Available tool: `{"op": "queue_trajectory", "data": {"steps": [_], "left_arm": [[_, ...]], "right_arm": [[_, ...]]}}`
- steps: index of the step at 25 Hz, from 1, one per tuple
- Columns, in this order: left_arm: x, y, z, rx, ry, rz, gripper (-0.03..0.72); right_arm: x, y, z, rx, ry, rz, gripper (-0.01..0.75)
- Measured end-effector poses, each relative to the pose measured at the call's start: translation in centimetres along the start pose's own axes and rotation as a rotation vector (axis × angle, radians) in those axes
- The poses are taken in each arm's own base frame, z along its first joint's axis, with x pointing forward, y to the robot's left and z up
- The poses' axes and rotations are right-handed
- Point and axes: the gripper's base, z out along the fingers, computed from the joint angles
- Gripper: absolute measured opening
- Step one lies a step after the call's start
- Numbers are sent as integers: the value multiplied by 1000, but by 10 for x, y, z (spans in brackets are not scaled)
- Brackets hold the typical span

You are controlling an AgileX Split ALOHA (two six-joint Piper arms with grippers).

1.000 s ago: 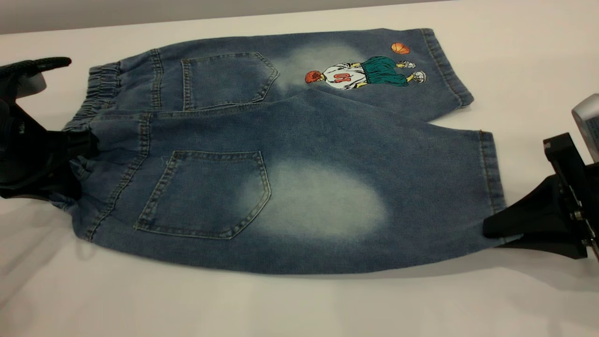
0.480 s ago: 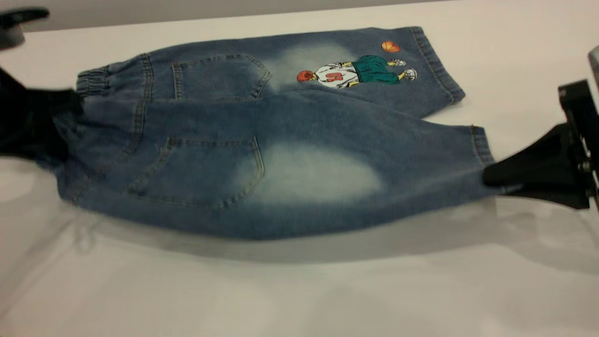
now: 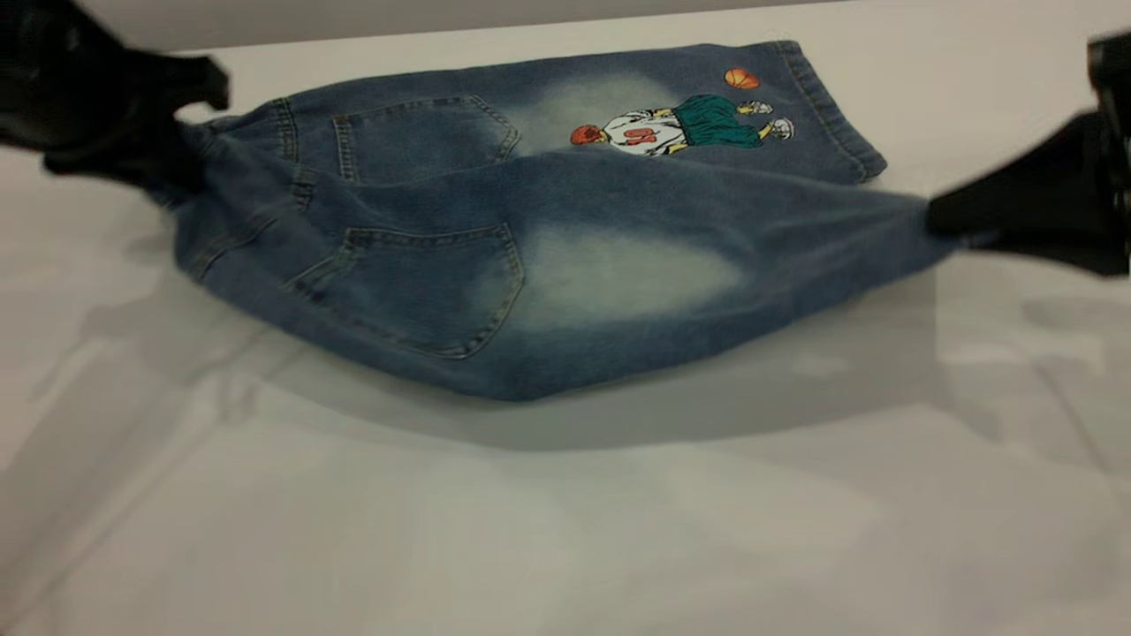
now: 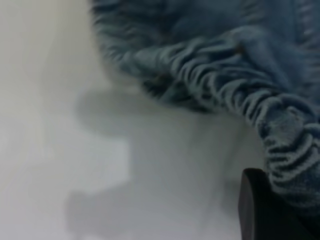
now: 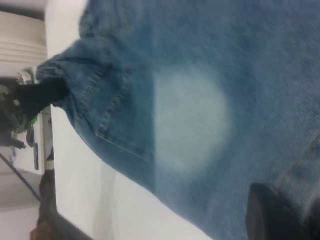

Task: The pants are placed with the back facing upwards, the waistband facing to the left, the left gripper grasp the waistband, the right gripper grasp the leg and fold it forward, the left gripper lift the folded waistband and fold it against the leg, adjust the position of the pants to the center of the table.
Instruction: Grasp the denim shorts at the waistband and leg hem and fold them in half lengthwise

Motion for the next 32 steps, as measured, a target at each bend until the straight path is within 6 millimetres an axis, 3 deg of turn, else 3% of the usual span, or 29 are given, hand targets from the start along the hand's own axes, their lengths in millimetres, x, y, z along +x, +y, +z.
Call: {"op": "queue_trajectory", "data": {"steps": [22, 27, 32], "left_arm": [[-62, -16, -19, 39, -175, 16, 142], [-74, -18, -10, 41, -180, 13, 142], [-81, -20, 6, 39, -166, 13, 142]], "right_arm": [[-103, 20, -5, 148, -194, -272, 15], [-118, 18, -4, 187, -209, -300, 15], [-126, 2, 13, 177, -179, -275, 15]]}}
